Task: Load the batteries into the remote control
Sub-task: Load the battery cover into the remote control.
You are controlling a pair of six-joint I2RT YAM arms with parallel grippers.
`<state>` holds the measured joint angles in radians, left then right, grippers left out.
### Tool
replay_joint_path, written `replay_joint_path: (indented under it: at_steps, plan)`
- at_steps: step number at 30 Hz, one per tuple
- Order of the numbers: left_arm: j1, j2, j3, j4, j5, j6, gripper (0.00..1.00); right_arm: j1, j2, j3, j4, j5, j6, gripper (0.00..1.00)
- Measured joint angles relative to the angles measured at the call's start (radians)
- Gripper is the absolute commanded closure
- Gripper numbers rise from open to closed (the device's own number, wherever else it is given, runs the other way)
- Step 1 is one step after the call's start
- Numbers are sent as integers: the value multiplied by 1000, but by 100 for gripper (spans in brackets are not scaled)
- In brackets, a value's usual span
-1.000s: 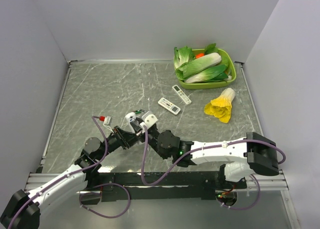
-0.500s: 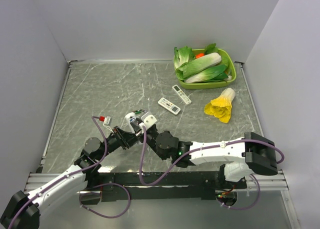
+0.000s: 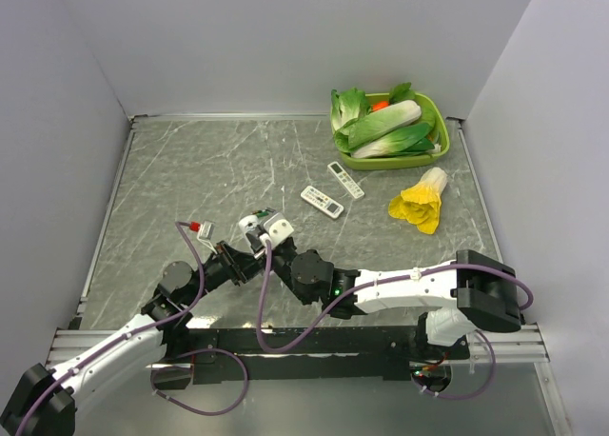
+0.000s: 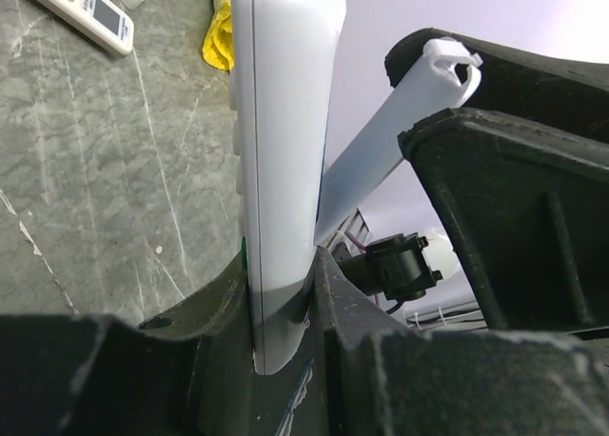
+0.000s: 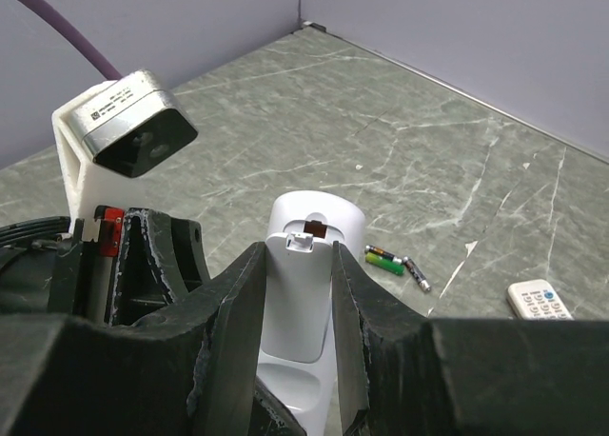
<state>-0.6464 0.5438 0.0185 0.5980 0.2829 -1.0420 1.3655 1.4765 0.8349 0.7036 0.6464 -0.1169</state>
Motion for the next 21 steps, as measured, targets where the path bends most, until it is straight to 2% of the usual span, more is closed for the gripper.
replay_joint_path:
  at_steps: [12, 13, 21]
  plan:
    - [0, -16, 0, -6, 0, -4, 99, 0, 0, 5, 0, 19, 11, 71]
    - [0, -14, 0, -5, 0, -5, 99, 0, 0, 6, -1, 19, 12, 66]
    - [1, 19, 0, 30, 0, -22, 99, 3, 0, 18, -19, 19, 10, 64]
